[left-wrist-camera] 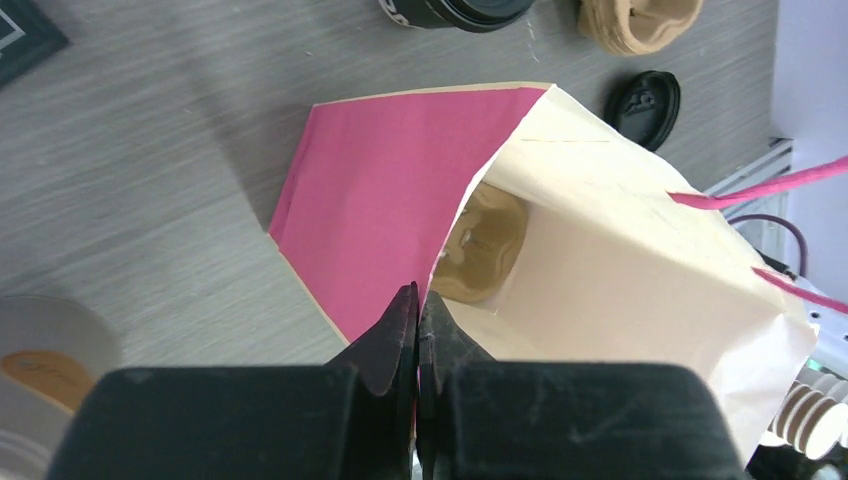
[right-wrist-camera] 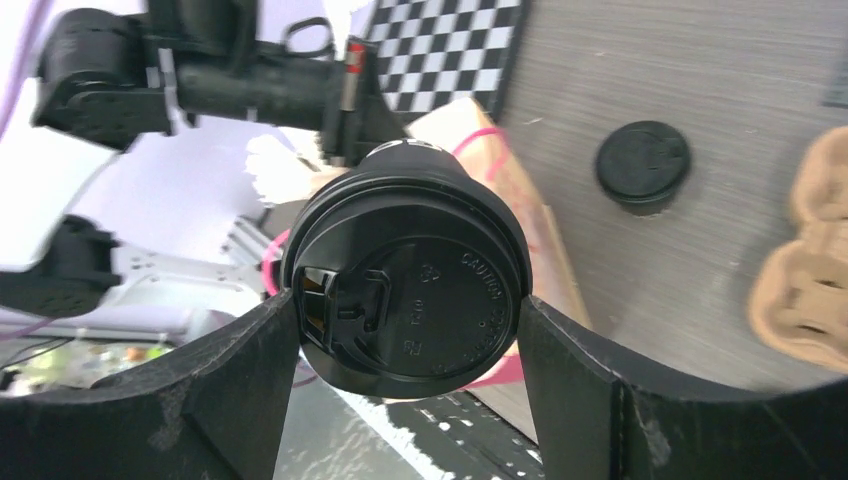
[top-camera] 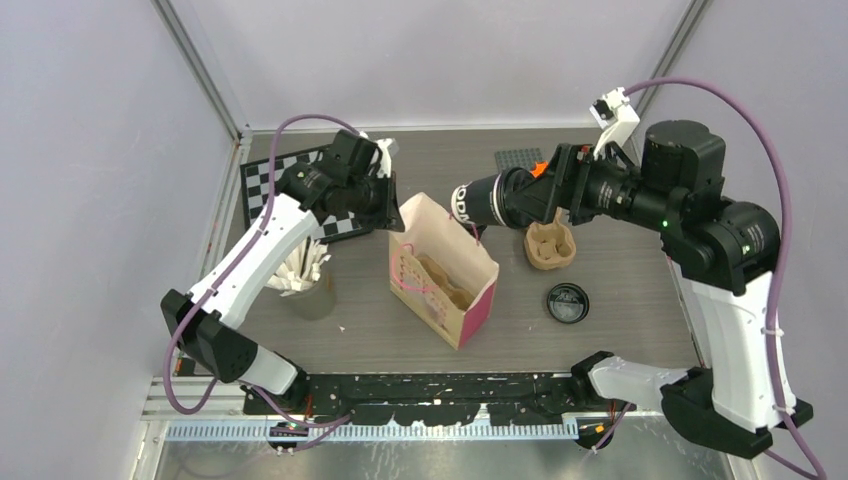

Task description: Pack the takeout coffee

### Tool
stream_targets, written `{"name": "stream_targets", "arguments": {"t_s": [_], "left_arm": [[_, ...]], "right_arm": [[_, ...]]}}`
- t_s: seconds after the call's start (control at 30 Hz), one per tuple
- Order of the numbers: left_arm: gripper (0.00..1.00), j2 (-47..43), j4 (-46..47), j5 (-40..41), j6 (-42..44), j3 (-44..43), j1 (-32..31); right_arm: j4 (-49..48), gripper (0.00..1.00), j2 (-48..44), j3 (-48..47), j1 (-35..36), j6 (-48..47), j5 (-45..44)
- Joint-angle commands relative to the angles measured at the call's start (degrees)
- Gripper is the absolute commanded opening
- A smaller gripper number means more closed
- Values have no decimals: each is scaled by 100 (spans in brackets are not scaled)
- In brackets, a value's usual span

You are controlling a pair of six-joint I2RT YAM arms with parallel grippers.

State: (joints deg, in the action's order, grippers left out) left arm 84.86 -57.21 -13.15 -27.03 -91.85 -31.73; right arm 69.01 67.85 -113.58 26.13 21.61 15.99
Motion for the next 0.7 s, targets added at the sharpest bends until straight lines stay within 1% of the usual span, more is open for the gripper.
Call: {"name": "stream_targets", "arguments": {"t_s": [0.0, 0.13, 0.27, 0.37, 0.43, 0.47, 0.53, 0.57, 0.6, 0.67], "left_arm": [[0, -231, 523, -163, -712, 220, -141], [0, -300, 864, -235, -1236, 402, -152], [0, -280, 768, -70, -1348, 304, -165], [5, -346, 672, 85, -1398, 281, -161], [6, -412, 742, -19, -1523, 373, -162], [6, -433, 772, -99, -1605, 411, -162], [9, -486, 810, -216, -1695, 475, -188], [13, -513, 796, -212, -1689, 484, -189], [17, -549, 764, -179, -1650, 465, -188], [27, -617, 546, 23, -1443, 359, -181]], "right_arm": [[-1513, 77, -464, 721, -12, 943, 1021], [-1850, 77, -500, 874, 14, 1164, 1185], [-1501, 76, -483, 1000, 25, 826, 1154], [-1338, 76, -503, 1288, 100, 640, 1176], [-1171, 76, -484, 1454, 284, 473, 1050], [-1016, 76, -444, 1482, 441, 331, 861], [-674, 76, -309, 1454, 981, 66, 239], [-508, 76, -222, 1389, 1382, -33, -87], [-360, 76, -120, 1293, 1685, -129, -590], [-169, 76, 28, 1195, 2144, -265, -1279]]}}
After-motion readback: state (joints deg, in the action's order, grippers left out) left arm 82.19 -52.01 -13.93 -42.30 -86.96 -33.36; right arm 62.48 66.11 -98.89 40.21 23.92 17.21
